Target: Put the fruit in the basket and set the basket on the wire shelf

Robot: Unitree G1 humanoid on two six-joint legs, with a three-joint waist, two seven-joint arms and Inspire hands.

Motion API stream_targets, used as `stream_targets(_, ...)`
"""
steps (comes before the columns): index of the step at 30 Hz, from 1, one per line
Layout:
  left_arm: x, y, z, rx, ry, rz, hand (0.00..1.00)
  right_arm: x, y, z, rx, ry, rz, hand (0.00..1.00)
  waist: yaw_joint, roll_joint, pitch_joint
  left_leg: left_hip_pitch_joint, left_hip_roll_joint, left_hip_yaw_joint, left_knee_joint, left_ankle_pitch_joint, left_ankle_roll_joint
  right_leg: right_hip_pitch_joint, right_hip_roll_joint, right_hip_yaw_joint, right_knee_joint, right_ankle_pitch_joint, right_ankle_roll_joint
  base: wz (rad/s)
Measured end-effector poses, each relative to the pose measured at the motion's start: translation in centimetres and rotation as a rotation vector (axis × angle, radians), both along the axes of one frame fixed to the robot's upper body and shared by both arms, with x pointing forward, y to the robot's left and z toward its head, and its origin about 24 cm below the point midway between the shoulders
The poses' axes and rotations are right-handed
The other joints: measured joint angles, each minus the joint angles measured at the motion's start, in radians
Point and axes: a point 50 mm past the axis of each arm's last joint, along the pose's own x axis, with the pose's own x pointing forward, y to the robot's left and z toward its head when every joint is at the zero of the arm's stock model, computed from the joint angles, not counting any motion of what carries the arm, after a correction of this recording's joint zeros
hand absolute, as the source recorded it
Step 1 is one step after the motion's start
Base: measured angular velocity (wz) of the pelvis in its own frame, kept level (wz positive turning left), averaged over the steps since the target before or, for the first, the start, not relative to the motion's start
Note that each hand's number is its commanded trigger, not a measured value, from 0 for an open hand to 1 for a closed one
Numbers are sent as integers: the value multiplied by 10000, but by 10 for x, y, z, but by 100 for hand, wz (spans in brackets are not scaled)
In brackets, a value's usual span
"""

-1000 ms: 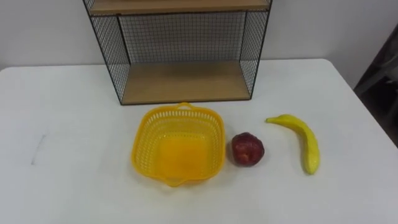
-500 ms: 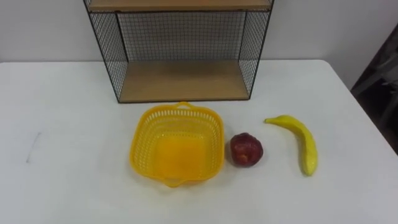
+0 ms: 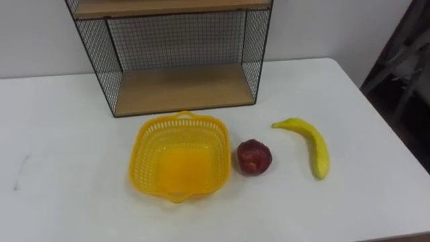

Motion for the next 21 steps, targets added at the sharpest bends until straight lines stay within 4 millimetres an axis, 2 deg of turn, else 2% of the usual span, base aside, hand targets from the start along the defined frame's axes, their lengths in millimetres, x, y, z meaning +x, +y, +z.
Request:
stream_targets(3,2,6,3,318,-272,-55,0,9,-17,11,-775,2,-706,0,-87,-41,-27,25,-8,47,-28,12,10,3,-9,41,-31,17,21,-4)
stream_targets(8,-1,11,5,838,-393,2,0,44,-48,44,-2679,197,-754,0,-202,-139,-42,70,-27,113,-137,46,36,-32,-30,113,-40,30,42,-4)
stream_targets(11,0,13,7,1003,-571,-59,0,79,-71,91,-5030,45,-278,0,-189,-134,-46,-115,-32,142,-148,86,39,-233,-28,135,-28,59,44,0)
stream_targets(12,1,13,7,1036,-576,-57,0,85,-74,100,-5564,88,-114,0,-189,-137,-50,-151,-33,140,-148,86,40,-264,-29,127,-25,59,45,0)
stream_targets(14,4,13,7,1115,-652,-119,0,103,-83,133,-7614,351,331,0,-182,-164,-43,-271,-39,84,-154,113,42,-363,-23,90,-51,80,46,7)
stream_targets(15,4,13,7,1111,-651,-133,0,106,-84,141,-8057,407,392,0,-167,-166,-43,-280,-40,73,-146,113,42,-361,-23,83,-52,80,47,7)
stream_targets(17,5,11,7,1070,-644,-316,0,116,-86,168,-9736,499,474,0,-110,-158,-40,-355,-45,20,-146,113,41,-415,-17,76,-48,81,47,5)
stream_targets(21,6,10,6,1012,-702,-524,0,128,-80,199,-11638,335,749,0,101,-136,-44,-417,-45,45,-157,130,26,-534,-15,97,-45,86,42,-1)
